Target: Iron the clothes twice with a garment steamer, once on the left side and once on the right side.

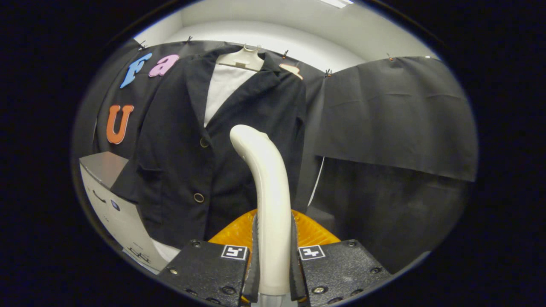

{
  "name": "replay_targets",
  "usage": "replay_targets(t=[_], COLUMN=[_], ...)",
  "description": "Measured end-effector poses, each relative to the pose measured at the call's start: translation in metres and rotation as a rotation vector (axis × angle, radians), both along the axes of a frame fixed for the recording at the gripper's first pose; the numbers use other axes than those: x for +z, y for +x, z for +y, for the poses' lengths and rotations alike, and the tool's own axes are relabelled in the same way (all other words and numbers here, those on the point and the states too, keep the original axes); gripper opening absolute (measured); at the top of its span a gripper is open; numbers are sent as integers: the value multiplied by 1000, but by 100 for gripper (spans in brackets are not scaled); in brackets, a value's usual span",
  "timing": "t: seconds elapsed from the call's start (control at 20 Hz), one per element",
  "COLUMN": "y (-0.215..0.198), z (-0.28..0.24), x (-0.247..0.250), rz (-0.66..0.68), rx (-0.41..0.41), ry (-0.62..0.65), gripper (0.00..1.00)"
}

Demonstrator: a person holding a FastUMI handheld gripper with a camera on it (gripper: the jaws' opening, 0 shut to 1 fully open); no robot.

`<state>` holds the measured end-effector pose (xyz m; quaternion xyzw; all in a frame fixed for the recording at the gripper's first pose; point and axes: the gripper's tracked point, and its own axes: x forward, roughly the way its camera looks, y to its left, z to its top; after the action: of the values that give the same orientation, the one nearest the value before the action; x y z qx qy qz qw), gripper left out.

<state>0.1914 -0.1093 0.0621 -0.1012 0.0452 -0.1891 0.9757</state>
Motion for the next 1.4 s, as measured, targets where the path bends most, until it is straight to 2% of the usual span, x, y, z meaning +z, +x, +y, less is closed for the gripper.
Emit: replay_targets(t=[0.6,1.4], y=[-12,-17], z=[0,-12], x=[-86,-197], rz=[159,378], rx=[-20,-86], ry=[-24,-37], gripper=[31,31])
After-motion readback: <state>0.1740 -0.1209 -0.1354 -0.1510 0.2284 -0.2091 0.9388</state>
